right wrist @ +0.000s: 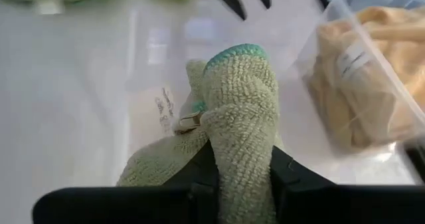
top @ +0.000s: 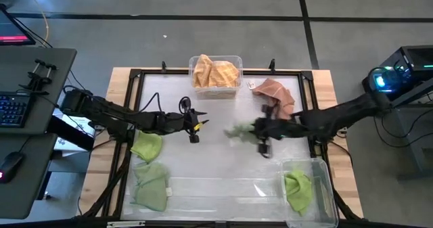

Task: Sort towels by color in basket
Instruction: Put the top green towel into the bottom transparent bin

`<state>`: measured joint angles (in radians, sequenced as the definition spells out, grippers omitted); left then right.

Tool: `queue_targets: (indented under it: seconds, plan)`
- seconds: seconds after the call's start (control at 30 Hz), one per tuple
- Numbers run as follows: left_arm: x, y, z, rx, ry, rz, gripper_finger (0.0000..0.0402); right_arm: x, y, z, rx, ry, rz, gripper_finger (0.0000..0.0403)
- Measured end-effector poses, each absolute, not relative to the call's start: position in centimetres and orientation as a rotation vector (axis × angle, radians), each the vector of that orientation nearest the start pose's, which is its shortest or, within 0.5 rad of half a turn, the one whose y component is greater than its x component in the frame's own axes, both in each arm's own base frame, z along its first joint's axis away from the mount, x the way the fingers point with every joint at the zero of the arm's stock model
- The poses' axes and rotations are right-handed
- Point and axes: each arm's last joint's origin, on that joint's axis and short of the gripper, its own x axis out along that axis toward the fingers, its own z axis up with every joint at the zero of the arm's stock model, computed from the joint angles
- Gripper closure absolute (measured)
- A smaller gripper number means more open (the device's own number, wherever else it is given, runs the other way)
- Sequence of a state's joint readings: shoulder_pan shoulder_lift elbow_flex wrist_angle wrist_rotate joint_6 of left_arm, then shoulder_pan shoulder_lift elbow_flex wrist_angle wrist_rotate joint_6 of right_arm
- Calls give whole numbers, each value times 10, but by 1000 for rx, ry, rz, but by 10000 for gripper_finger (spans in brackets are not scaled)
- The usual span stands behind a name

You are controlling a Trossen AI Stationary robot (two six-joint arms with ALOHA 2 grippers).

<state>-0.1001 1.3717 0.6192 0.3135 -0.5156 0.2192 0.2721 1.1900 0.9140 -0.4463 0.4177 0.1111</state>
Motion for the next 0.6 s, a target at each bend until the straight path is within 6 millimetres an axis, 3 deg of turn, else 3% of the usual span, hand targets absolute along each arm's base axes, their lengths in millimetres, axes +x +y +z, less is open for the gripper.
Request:
queue_targets:
  seconds: [0.27,0.37,0.5,0.6]
  plan:
    - [268,-13,199,352,496,376,275,178,97,355,82,827,-88,363]
    - [267,-12,198,356,503,381,275,161,116,379,266,888,-28,361]
    - [267,-12,198,357,503,387,275,142,143,395,521,1010,-13,361]
    - [267,-12,198,344,501,391,275,132,160,390,605,1127,-84,360]
